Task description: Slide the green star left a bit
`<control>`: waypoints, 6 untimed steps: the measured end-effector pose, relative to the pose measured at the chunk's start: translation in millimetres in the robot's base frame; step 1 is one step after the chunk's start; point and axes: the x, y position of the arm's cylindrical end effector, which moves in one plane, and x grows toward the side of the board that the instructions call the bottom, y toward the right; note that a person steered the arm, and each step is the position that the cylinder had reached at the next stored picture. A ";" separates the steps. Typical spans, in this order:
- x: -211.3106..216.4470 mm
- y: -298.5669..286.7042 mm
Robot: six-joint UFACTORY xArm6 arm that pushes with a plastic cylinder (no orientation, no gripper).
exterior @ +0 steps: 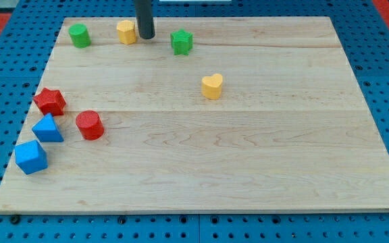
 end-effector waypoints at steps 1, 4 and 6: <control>-16.0 -51.8; -27.4 138.7; 34.9 66.5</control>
